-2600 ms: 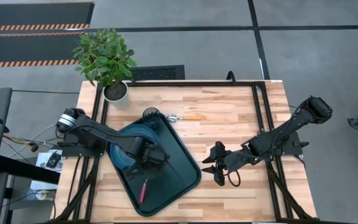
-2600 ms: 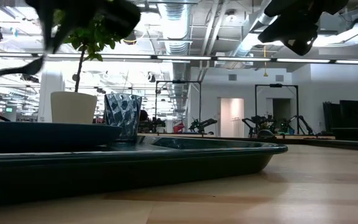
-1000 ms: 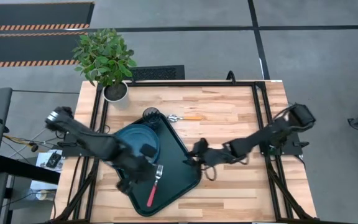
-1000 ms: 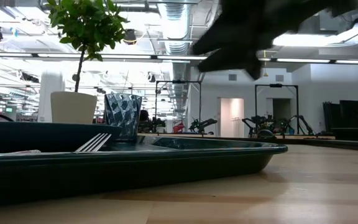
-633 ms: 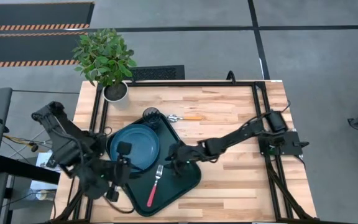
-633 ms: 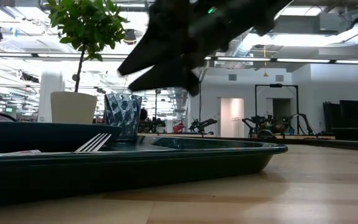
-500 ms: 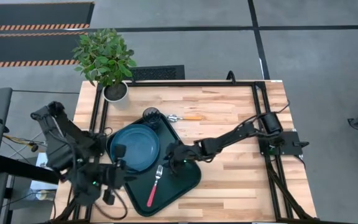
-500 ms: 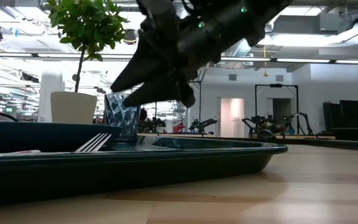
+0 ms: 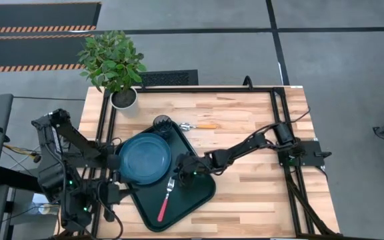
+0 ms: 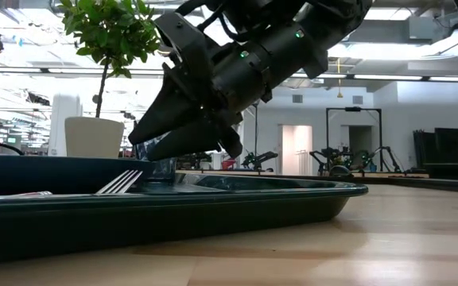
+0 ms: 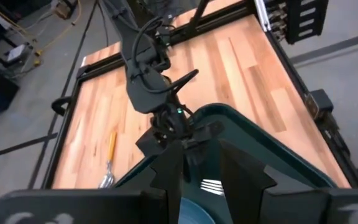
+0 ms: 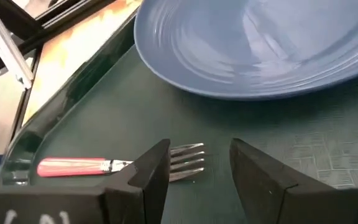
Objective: Pick and place plate/cup/fork/spoon on tray
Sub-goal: Put the pink fork on the black tray on the right of the pink plate
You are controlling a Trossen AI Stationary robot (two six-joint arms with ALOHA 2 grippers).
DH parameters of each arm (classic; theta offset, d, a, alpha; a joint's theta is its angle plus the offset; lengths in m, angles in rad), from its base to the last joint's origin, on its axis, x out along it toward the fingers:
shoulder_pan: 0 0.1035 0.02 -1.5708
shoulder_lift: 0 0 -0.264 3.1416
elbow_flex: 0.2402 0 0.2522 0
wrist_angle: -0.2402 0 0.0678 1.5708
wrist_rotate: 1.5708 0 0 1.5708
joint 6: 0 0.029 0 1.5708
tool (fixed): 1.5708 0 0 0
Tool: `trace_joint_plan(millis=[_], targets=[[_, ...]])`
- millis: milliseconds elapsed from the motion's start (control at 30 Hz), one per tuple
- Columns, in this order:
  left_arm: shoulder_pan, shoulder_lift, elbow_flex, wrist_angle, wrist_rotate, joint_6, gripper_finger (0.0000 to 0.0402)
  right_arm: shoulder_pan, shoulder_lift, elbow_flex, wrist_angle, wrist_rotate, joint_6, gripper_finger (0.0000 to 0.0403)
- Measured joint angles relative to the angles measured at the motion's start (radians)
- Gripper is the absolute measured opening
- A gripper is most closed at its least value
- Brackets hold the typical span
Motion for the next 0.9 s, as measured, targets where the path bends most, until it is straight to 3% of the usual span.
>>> trace_joint_plan(millis=[900], targets=[[-0.001,0.001,0.000,-0.013,-0.016,-0.025,0.0087,0.007,0.076,0.011,0.066,0.005,0.043,0.0186]])
